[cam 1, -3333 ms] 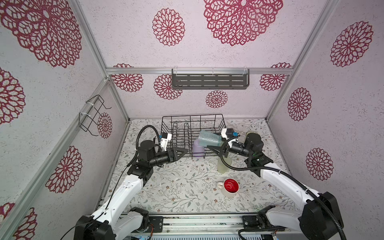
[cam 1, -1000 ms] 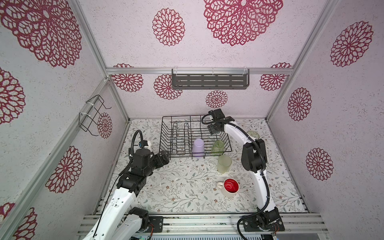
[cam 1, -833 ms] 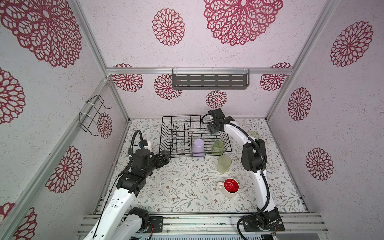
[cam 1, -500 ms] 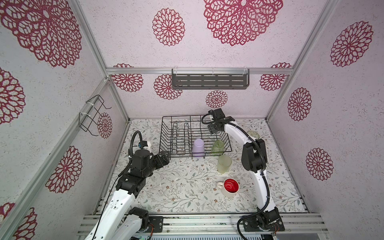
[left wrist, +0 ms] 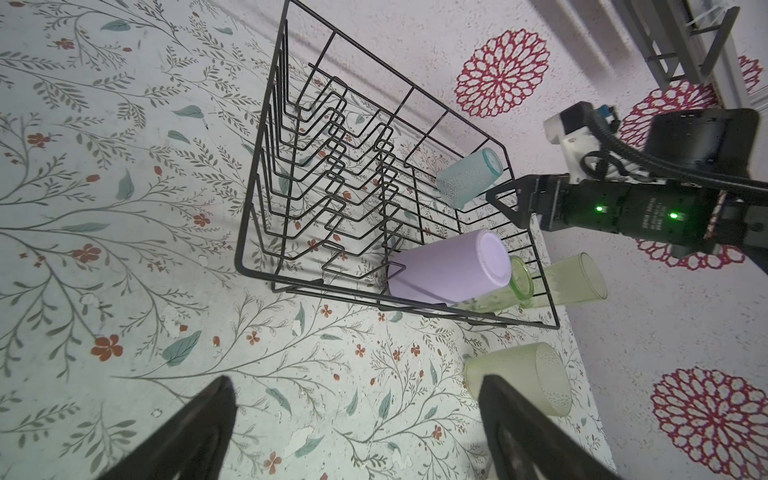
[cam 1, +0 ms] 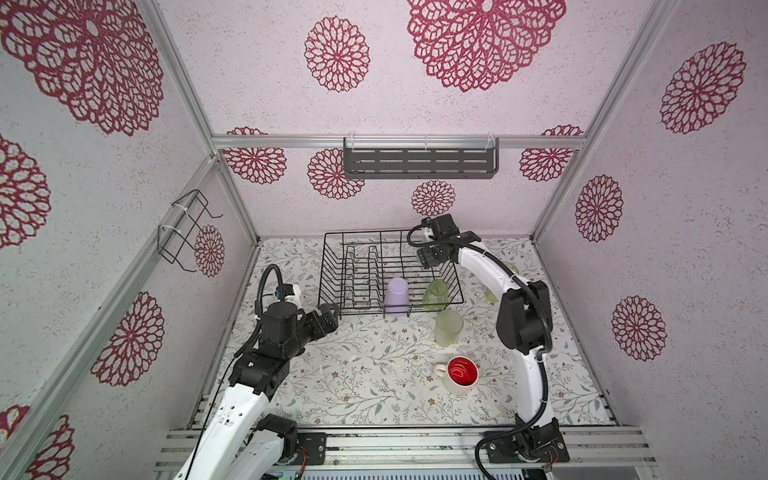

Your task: Load the cups into the dish rack

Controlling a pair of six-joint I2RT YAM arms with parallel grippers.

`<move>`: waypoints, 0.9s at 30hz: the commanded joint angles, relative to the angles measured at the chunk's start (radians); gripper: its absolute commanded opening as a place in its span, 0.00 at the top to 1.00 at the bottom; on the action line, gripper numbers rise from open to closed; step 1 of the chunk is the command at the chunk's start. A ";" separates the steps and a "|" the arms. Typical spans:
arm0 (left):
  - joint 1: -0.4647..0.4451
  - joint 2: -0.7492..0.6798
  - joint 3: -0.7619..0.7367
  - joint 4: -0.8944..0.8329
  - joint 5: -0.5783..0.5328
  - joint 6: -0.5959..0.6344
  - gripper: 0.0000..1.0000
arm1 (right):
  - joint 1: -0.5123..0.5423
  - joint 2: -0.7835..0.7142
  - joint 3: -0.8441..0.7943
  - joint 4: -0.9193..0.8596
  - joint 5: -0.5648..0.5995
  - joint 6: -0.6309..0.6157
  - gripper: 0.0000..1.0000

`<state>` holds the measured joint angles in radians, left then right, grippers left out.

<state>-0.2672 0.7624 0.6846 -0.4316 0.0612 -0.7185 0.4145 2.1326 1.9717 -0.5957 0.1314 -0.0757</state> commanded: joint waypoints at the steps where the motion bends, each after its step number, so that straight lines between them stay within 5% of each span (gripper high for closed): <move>1: 0.008 -0.028 -0.021 0.008 0.011 -0.013 0.05 | -0.006 -0.187 -0.089 0.053 -0.041 0.057 0.15; 8: -0.022 -0.012 -0.022 0.052 0.169 0.026 0.06 | -0.006 -0.465 -0.454 0.216 -0.020 0.076 0.16; 14: -0.125 0.045 0.050 -0.005 0.134 0.083 0.07 | -0.013 -0.655 -0.744 0.405 -0.014 0.056 0.14; 27: -0.254 0.165 0.056 0.105 0.098 0.073 0.08 | -0.011 -0.809 -0.932 0.234 -0.105 0.278 0.29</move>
<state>-0.5156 0.9230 0.7162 -0.3878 0.1642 -0.6540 0.4080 1.3823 1.0515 -0.3004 0.0448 0.1360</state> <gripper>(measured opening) 0.924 0.721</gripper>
